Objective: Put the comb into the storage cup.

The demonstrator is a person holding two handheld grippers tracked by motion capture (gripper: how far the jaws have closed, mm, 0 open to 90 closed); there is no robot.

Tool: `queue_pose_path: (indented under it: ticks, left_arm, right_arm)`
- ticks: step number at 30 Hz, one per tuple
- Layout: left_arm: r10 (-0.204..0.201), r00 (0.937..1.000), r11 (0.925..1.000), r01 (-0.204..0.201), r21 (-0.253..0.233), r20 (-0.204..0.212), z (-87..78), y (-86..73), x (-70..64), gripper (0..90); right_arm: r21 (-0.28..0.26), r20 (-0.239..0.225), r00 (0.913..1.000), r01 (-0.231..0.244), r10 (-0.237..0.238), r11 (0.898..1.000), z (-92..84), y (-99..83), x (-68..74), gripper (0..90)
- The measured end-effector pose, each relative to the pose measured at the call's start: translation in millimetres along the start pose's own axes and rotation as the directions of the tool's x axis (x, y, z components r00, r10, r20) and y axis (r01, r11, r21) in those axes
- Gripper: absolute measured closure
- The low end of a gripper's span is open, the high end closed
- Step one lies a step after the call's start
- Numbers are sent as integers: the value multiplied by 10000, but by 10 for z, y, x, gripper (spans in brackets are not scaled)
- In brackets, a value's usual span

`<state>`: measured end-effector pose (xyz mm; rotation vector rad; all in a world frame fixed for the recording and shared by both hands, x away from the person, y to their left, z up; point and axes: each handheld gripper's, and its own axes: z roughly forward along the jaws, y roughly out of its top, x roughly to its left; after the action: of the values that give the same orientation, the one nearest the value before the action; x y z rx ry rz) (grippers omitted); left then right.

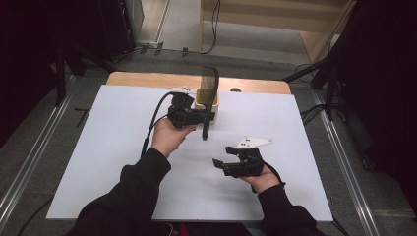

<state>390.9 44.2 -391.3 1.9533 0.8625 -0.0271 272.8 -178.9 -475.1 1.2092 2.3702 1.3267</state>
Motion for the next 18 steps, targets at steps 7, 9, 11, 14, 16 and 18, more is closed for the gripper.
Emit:
queue_pose_path:
  ticks: [7,9,11,14,16,18]
  left_arm:
    - [5,9999,9999,-3,-166,135,-11,50,-12,725]
    - [1,9999,9998,1,-177,130,-11,57,-14,725]
    - [-68,9998,9996,73,-260,185,-10,62,-10,725]
    - [-140,9995,9993,150,-332,300,-1,63,5,725]
    - [-168,9993,9992,179,-359,321,10,65,13,725]
    - [-170,9993,9991,183,-380,344,18,69,17,725]
  right_arm:
    - [141,-172,9993,340,-338,9993,-104,-57,-5,267]
    - [178,-211,9991,367,-363,9992,-132,-80,-9,267]
    - [262,-200,9991,388,-382,9989,-158,-101,-23,266]
    - [271,-246,9991,345,-339,9990,-196,-121,-46,266]
    - [245,-293,9991,310,-303,9992,-216,-132,-62,266]
    - [300,-292,9992,282,-273,9992,-236,-147,-76,262]
